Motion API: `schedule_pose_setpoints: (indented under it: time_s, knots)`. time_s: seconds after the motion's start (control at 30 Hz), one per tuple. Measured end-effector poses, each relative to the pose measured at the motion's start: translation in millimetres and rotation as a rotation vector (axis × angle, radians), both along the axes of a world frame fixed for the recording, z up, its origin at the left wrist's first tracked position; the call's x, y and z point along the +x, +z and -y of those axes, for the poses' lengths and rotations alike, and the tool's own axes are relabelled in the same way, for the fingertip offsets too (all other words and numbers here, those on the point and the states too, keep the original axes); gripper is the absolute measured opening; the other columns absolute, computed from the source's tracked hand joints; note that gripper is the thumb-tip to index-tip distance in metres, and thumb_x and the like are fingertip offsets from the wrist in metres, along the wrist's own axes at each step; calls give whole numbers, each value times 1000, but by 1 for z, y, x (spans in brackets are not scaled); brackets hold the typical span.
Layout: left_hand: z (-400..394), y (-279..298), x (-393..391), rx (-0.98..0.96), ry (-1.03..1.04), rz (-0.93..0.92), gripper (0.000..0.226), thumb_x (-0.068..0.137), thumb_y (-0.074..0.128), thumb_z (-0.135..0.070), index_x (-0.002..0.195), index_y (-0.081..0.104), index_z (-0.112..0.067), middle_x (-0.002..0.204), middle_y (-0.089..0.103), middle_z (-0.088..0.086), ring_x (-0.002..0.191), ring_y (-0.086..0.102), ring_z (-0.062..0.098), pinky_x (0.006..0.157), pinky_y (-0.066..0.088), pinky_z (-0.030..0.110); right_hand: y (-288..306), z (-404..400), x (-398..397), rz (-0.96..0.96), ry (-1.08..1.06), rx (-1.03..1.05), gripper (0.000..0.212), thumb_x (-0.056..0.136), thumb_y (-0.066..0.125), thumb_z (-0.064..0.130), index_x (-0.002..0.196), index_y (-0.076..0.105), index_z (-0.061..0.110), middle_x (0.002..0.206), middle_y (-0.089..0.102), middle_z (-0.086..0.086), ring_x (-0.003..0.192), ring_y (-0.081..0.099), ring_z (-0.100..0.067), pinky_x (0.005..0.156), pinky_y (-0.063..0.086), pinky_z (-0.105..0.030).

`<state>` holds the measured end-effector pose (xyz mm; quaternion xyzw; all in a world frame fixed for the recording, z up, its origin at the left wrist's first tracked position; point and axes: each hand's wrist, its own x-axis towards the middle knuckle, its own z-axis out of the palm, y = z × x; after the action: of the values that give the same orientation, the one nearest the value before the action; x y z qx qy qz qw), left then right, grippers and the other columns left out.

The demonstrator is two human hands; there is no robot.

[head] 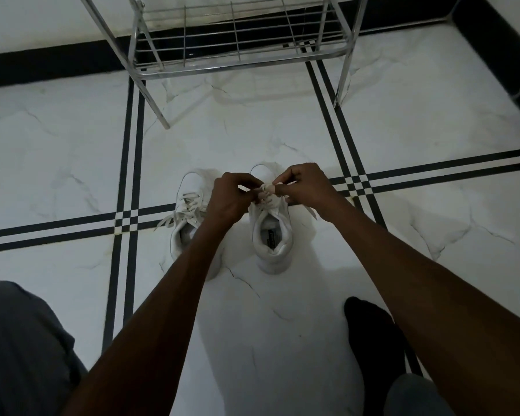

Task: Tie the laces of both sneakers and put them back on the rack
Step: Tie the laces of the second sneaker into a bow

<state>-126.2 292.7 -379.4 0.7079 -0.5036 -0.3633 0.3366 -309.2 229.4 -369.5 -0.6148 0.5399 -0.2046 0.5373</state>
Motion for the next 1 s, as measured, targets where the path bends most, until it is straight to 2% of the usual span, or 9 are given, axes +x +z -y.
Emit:
schedule_pose_setpoints:
  time_s: [0.13, 0.2, 0.33, 0.4, 0.5, 0.63, 0.73, 0.87, 1.0]
  knots:
    - [-6, 2, 1, -9, 15, -4, 16, 82, 84, -9, 97, 82, -7, 86, 79, 7, 74, 78, 22, 65, 66, 40, 0, 1, -3, -21, 6, 63, 35, 64, 92, 34, 86, 79, 10, 87, 79, -10, 87, 77, -24, 77, 65, -46]
    - [-10, 4, 4, 5, 34, -51, 19, 79, 87, -8, 96, 81, -5, 83, 79, 9, 76, 79, 25, 69, 66, 40, -1, 4, -8, -21, -32, 80, 27, 69, 91, 24, 86, 79, 6, 90, 79, -11, 88, 77, -24, 78, 65, -43]
    - [-17, -1, 19, 41, 90, -156, 15, 80, 84, -2, 96, 81, -2, 85, 79, 14, 81, 79, 31, 78, 65, 52, -4, 9, -25, -167, -124, 30, 20, 74, 88, 20, 85, 79, 5, 91, 79, -9, 86, 75, -18, 69, 59, -22]
    - [-21, -3, 25, 34, 92, -103, 13, 80, 85, -6, 93, 82, -5, 79, 79, 12, 74, 79, 27, 73, 66, 49, -12, 14, -37, -229, -162, 71, 25, 73, 88, 24, 85, 78, 5, 90, 78, -16, 88, 76, -26, 76, 63, -35]
    - [-31, -3, 25, 17, 70, 45, 13, 80, 86, -11, 91, 83, -6, 68, 74, -2, 58, 72, 4, 54, 56, 18, -21, 18, -50, -367, -179, 135, 46, 69, 88, 34, 97, 75, -1, 99, 76, -21, 99, 72, -34, 90, 60, -44]
    - [-38, -8, 23, -23, -28, 474, 13, 82, 78, -11, 88, 81, -21, 82, 78, -3, 76, 73, 18, 77, 55, 36, -22, 12, -53, -547, -169, 108, 67, 80, 79, 43, 125, 62, -4, 131, 64, -18, 124, 60, -32, 98, 49, -32]
    - [-41, -9, 18, -5, -59, 698, 17, 81, 69, -7, 88, 72, -22, 90, 74, -4, 88, 68, 20, 100, 38, 45, -19, 8, -51, -596, -204, 100, 64, 84, 76, 41, 125, 60, -5, 132, 63, -17, 125, 59, -30, 85, 43, -26]
    - [-45, -10, 14, 17, -32, 825, 16, 78, 69, -9, 84, 67, -23, 85, 71, -4, 88, 62, 23, 95, 32, 45, -25, 7, -48, -692, -213, 75, 67, 79, 79, 42, 123, 60, -6, 127, 65, -19, 120, 62, -33, 75, 39, -28]
    - [-48, -15, 14, 68, -27, 856, 19, 74, 69, -7, 86, 65, -21, 83, 70, -3, 85, 61, 24, 92, 32, 46, -33, 7, -43, -775, -229, 32, 48, 75, 83, 33, 106, 64, 1, 105, 67, -20, 112, 67, -35, 71, 45, -33]
